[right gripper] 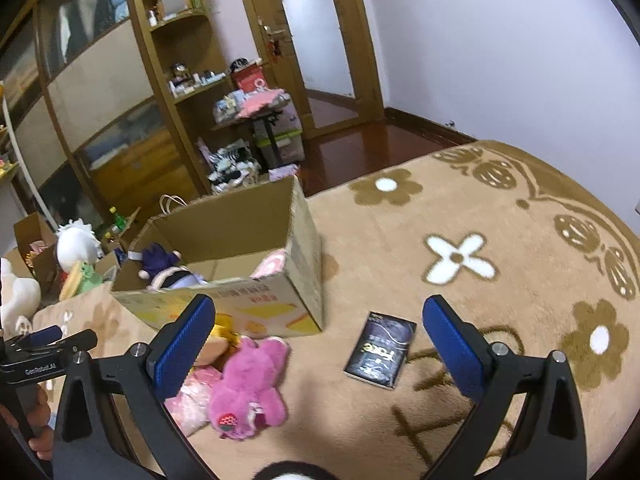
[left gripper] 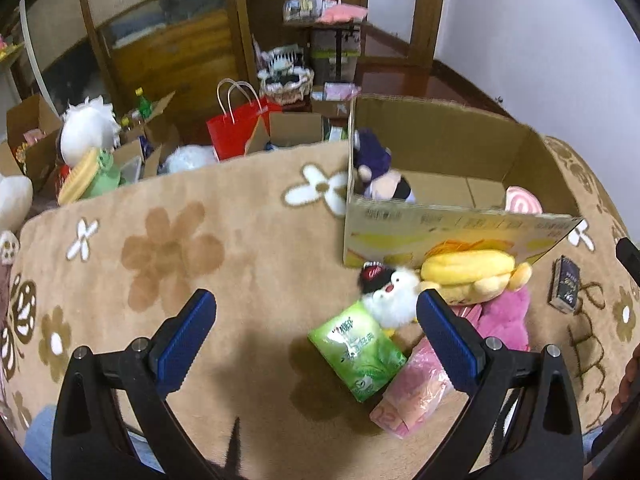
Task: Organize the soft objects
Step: 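Move both grippers back toward the remaining items on the bed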
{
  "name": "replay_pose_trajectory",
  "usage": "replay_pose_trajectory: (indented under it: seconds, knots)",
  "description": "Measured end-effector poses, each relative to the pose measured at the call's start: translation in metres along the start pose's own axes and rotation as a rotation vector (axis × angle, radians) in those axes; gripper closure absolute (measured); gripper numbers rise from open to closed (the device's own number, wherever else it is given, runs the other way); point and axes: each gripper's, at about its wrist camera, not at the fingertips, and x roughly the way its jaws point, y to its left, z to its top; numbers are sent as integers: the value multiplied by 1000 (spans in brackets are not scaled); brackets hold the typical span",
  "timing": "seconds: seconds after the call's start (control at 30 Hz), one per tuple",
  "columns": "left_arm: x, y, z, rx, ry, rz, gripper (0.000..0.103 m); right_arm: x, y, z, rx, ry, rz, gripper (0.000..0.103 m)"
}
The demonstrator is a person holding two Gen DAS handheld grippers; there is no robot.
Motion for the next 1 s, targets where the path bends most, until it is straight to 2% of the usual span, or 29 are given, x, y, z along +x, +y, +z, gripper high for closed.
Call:
replay_pose_trajectory:
  seconds: [0.47, 0.87, 1.0]
  knots:
    - [54, -10, -12, -42, 138, 5, 3, 55, -24, -25, 54, 110, -75, 0]
    - [83, -22, -24, -36, 231, -11, 4, 80, -36, -34, 83, 156, -98, 0]
    - [89, -24, -27, -21, 252, -4, 4, 89, -39, -37, 86, 187, -108, 13]
